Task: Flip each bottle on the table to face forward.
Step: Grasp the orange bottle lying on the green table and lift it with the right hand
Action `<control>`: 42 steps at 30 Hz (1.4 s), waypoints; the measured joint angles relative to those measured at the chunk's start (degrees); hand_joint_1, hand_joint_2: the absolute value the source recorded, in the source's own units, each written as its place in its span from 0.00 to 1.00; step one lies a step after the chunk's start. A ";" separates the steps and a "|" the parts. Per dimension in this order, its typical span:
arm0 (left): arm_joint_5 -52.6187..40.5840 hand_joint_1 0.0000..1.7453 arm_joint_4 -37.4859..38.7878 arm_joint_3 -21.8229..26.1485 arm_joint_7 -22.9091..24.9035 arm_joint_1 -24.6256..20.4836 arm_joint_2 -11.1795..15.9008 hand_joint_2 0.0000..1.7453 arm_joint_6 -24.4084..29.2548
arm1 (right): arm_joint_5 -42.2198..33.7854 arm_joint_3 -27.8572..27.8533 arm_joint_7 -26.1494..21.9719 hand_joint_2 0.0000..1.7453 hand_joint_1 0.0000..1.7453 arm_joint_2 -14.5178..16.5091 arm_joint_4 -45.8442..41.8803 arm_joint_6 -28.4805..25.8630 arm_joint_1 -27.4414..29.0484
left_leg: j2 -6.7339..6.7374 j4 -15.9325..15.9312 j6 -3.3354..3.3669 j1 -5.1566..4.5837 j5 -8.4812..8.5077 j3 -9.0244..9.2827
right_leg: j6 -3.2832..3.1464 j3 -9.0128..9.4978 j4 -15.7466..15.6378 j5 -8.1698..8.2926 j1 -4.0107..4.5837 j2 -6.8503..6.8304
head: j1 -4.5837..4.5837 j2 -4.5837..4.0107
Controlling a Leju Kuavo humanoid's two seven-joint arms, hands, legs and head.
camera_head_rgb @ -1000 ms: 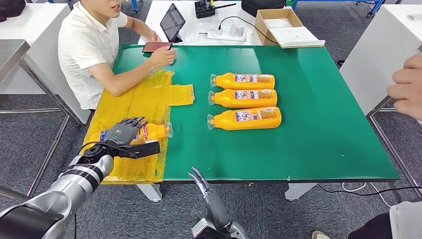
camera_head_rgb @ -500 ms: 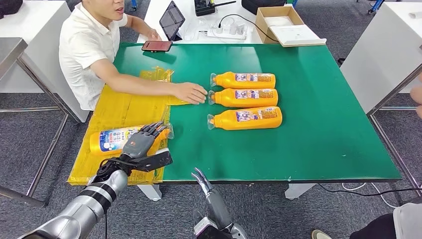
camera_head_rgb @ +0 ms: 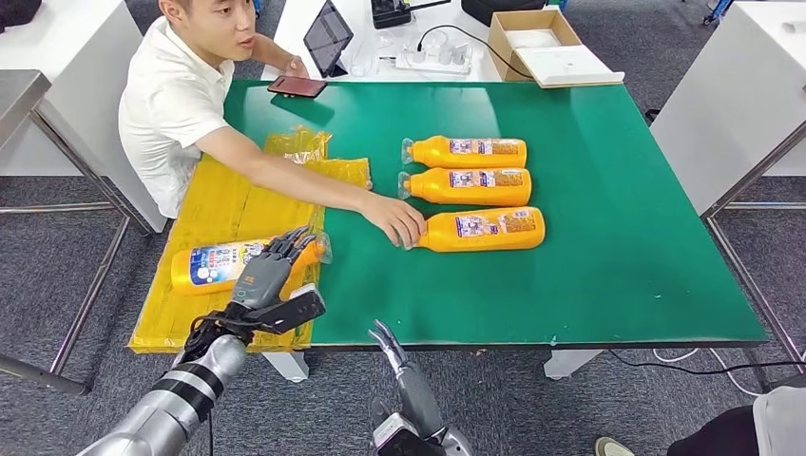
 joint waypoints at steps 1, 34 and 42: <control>0.37 0.00 -1.31 0.25 -0.40 0.87 -0.25 1.00 1.65 | -0.16 -0.03 0.09 0.00 0.00 -0.07 -0.02 -0.17 0.11 | 0.00 0.00 0.00 0.00 0.00 -0.02 | 0.00 -0.01 0.00 0.00 0.00 0.00 | -0.01 0.00; 32.96 0.00 -40.03 -4.69 -10.90 30.98 -8.96 1.00 6.69 | 46.99 -21.05 23.27 1.00 0.00 -18.48 -10.39 -15.99 -1.93 | 0.00 0.02 0.34 -0.39 -0.20 -0.10 | 0.29 -0.09 -0.04 -0.10 -0.34 -0.01 | -0.04 0.00; 32.18 0.00 -40.03 -5.56 -10.59 30.93 -8.95 1.00 7.27 | 49.97 -22.12 24.38 1.00 0.00 -19.83 -6.82 -15.78 -5.92 | 0.01 0.02 0.35 -0.39 -0.19 -0.13 | 0.29 -0.09 -0.03 -0.10 -0.34 -0.01 | -0.04 0.00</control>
